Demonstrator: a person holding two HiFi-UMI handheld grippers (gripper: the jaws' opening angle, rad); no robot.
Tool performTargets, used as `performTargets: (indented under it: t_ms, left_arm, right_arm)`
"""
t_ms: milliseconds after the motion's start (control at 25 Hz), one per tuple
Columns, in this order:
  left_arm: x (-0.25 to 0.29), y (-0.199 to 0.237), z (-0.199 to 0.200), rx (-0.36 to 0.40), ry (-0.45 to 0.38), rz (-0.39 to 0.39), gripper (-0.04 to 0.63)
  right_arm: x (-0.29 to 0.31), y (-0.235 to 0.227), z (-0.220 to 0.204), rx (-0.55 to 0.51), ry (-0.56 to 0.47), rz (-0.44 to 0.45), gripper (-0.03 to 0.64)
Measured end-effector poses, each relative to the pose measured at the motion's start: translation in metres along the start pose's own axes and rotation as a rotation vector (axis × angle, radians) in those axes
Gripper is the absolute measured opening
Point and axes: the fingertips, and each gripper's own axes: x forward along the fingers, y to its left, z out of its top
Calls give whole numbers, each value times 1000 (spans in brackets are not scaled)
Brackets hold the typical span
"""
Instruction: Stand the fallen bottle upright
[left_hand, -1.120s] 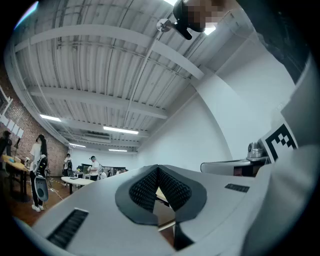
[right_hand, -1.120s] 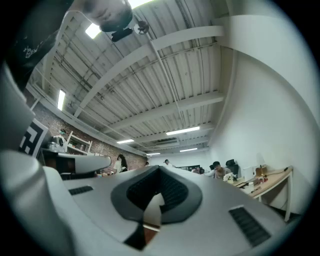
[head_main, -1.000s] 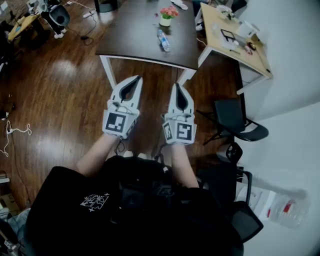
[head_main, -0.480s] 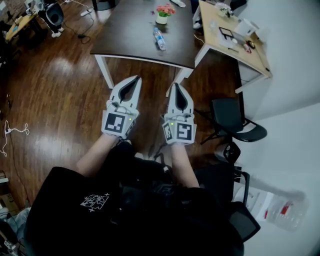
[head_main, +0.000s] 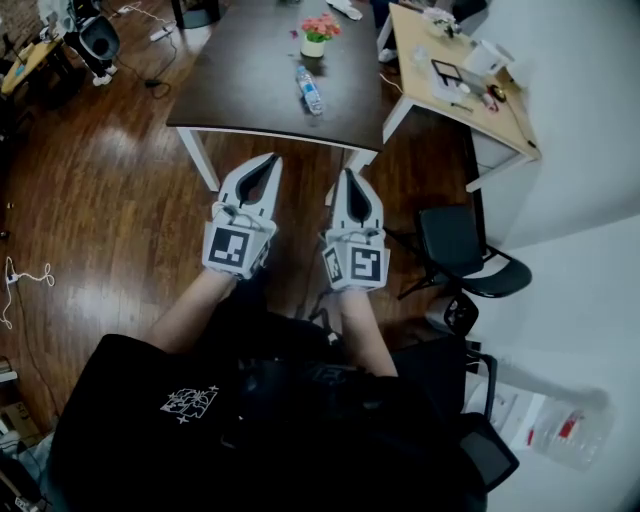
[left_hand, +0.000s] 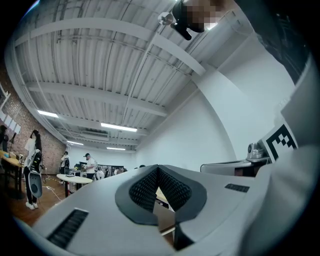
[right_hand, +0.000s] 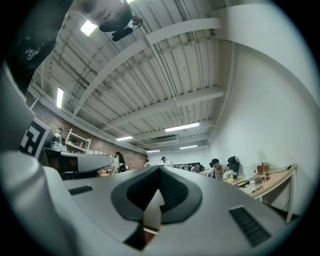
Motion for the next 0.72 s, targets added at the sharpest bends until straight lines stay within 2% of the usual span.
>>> performTargets:
  t_ms: [720]
  left_arm:
    - [161, 123, -61, -39, 37, -66, -3]
  right_arm:
    - [196, -46, -54, -9, 72, -25, 18]
